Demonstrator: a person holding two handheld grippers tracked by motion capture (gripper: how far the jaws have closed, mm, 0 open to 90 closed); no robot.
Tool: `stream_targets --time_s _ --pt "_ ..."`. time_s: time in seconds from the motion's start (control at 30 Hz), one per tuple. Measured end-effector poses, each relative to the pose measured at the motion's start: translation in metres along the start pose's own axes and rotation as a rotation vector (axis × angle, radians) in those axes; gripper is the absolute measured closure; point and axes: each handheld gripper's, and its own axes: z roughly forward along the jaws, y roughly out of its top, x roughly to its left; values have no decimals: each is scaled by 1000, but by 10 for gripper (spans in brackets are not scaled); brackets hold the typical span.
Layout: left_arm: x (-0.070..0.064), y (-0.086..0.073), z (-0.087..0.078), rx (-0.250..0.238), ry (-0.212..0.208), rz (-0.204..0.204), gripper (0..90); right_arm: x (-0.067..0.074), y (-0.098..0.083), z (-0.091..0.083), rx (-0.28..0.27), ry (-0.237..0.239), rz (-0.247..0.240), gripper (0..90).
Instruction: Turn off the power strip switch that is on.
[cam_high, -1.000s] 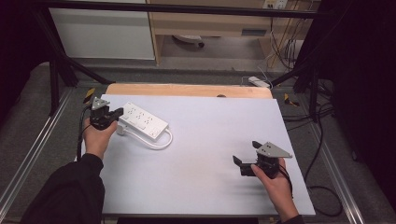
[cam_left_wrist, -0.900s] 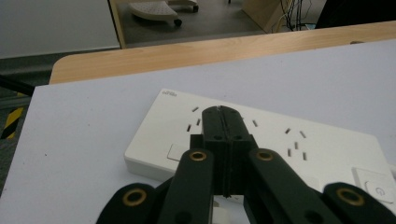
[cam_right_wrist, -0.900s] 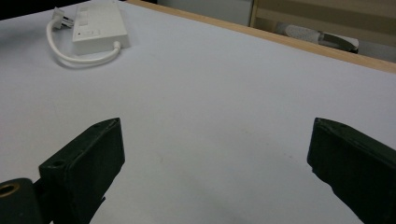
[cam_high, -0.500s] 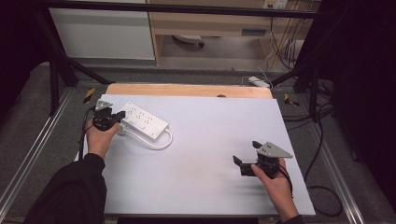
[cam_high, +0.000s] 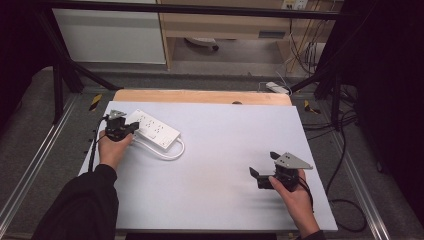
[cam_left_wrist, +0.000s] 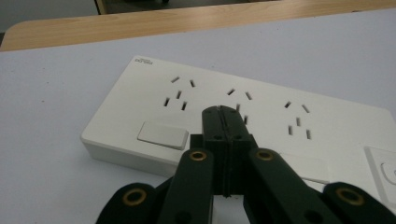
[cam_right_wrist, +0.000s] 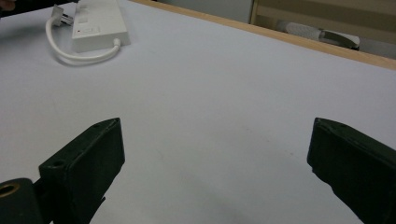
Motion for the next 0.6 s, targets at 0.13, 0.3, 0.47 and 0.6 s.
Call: stream_targets --time_s 0.13,0.3,0.47,0.6 --pt "-3 -1 5 2 -5 5 900 0 0 0 -4 1 1 44" --pt "-4 -3 7 2 -2 1 900 0 0 0 -2 1 -2 44" --pt "-3 -3 7 -2 9 0 900 0 0 0 -3 2 -4 44" --pt "-4 -3 7 -3 15 7 900 1 0 0 -2 2 -5 44"
